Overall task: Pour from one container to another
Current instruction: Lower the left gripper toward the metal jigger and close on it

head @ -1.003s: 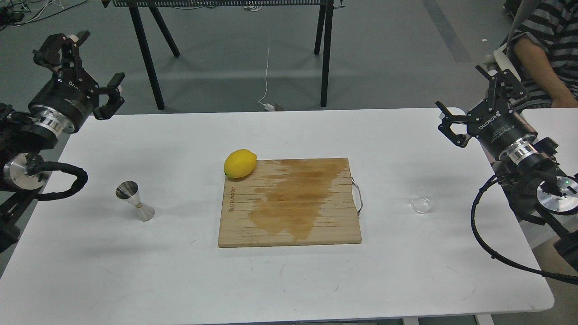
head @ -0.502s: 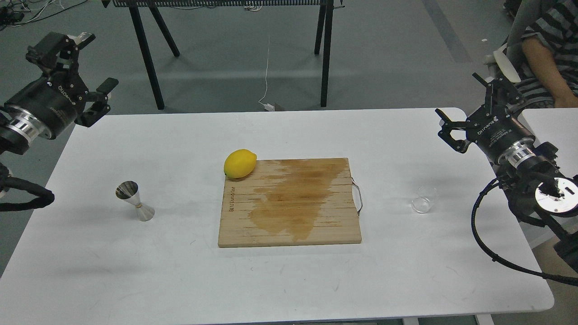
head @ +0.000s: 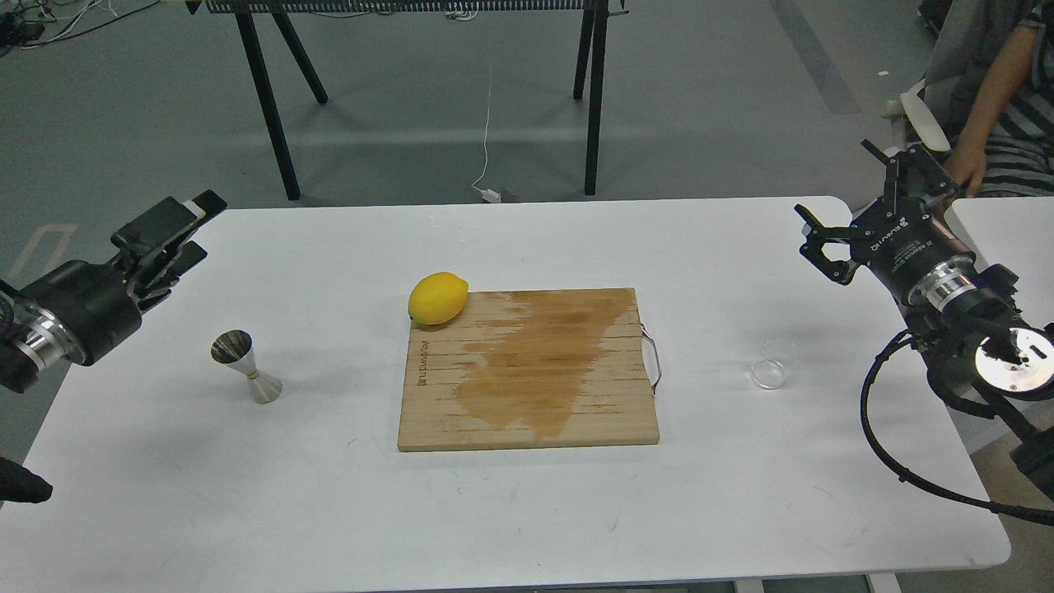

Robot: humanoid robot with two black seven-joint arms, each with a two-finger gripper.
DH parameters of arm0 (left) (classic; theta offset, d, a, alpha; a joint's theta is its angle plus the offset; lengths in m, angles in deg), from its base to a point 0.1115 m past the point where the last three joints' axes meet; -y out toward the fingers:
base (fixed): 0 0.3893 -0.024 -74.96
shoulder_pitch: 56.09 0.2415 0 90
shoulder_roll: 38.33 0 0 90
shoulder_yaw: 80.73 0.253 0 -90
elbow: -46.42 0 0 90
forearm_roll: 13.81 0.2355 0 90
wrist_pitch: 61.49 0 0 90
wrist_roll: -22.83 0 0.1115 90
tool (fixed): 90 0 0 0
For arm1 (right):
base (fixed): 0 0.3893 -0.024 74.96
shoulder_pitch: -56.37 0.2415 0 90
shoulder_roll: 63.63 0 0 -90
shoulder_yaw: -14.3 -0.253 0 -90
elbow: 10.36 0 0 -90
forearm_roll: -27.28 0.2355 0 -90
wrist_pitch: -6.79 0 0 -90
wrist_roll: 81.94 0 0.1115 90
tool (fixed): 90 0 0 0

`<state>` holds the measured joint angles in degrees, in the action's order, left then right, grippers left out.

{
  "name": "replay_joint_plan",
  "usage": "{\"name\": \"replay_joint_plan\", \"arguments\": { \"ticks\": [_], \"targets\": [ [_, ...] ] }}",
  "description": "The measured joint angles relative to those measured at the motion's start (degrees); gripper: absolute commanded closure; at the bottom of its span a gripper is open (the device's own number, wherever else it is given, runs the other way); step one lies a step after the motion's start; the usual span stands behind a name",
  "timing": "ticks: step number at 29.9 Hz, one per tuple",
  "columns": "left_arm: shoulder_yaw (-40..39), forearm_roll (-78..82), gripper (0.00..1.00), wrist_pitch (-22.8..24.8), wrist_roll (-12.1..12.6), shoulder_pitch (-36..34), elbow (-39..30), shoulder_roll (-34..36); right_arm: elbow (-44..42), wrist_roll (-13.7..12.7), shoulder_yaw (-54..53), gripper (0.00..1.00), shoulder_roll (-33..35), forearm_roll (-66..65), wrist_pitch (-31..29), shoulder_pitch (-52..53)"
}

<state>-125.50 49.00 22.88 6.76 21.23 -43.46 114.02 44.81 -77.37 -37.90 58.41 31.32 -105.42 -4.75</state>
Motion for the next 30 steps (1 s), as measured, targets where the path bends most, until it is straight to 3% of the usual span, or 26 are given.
{"name": "replay_joint_plan", "arguments": {
  "ticks": [5,9,18,30],
  "targets": [
    [0.0,19.8,0.00,-7.4,0.7,4.4,0.4,-0.7,0.0,0.0,1.1,0.01,0.1,0.0,-0.1,0.1],
    [0.0,31.1,0.00,-11.0,2.6,7.7,2.3,-2.5,0.0,0.0,1.4,0.01,0.2,0.0,-0.1,0.2],
    [-0.3,41.0,0.01,-13.9,4.8,9.8,12.4,-10.2,0.0,0.0,1.4,0.01,0.5,0.0,-0.2,0.1],
    [-0.3,48.2,0.01,-16.5,5.0,12.5,13.1,-11.5,0.0,0.0,1.5,0.01,0.6,-0.2,-0.3,0.0]
  ]
}}
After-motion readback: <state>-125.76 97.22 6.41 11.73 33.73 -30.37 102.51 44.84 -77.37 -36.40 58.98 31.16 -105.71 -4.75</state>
